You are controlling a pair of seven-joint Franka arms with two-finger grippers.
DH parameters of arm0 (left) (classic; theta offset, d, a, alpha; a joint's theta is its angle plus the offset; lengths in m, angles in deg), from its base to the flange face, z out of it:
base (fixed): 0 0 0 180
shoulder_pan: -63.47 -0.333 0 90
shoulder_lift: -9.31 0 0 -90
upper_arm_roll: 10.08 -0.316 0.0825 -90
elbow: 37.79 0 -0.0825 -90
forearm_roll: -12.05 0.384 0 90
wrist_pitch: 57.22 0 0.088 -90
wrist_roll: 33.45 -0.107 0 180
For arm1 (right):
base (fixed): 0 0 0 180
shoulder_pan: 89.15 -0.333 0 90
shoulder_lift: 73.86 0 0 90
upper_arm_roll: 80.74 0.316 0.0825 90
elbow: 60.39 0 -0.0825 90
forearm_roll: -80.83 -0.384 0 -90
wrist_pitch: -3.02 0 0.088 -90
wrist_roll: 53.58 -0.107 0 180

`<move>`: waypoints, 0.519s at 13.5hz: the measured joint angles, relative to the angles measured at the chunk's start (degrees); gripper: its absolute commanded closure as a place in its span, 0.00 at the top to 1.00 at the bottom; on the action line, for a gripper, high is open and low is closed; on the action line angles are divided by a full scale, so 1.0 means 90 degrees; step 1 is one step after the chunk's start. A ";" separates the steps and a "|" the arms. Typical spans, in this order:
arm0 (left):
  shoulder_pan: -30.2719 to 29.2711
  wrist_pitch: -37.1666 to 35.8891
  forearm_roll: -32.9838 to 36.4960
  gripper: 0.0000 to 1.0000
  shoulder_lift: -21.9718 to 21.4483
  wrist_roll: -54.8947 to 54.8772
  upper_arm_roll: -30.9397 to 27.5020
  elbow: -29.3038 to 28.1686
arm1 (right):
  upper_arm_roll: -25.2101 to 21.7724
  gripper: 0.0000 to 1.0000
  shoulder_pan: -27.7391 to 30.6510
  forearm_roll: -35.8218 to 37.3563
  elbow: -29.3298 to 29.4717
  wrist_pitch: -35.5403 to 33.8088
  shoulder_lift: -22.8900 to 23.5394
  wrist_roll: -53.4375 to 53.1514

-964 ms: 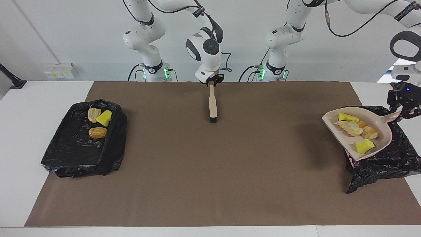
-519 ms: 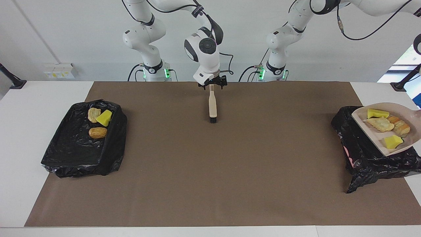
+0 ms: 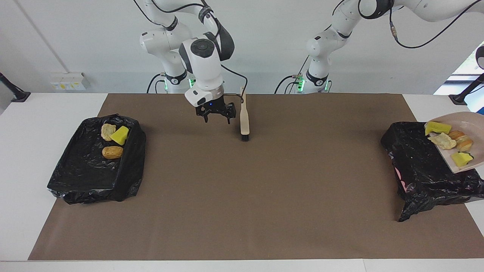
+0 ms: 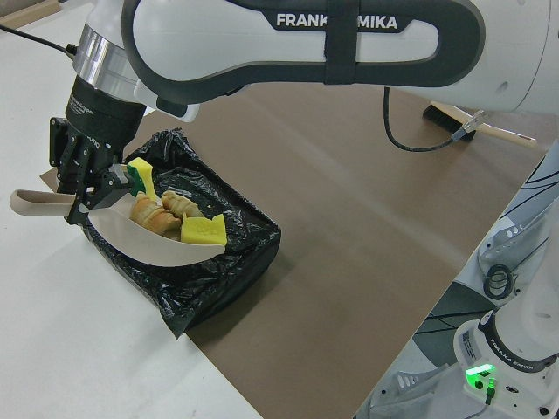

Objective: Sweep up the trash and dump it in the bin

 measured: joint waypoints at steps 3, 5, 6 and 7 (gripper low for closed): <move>0.0050 0.0060 0.0638 0.00 0.0000 0.0060 0.0063 0.0000 | -0.0004 1.00 0.0482 0.0102 0.0576 -0.0502 -0.0002 0.0486; 0.0187 0.0088 0.1027 0.00 0.0000 0.0088 0.0069 0.0000 | -0.0004 1.00 0.0717 0.0105 0.1056 -0.1004 -0.0012 0.0762; 0.0243 0.0089 0.1206 0.00 0.0000 0.0120 0.0068 0.0000 | -0.0005 1.00 0.0824 0.0107 0.1260 -0.1198 -0.0017 0.0906; 0.0278 0.0091 0.1359 0.00 -0.0001 0.0131 0.0070 0.0000 | -0.0005 1.00 0.0939 0.0114 0.1445 -0.1366 -0.0022 0.1068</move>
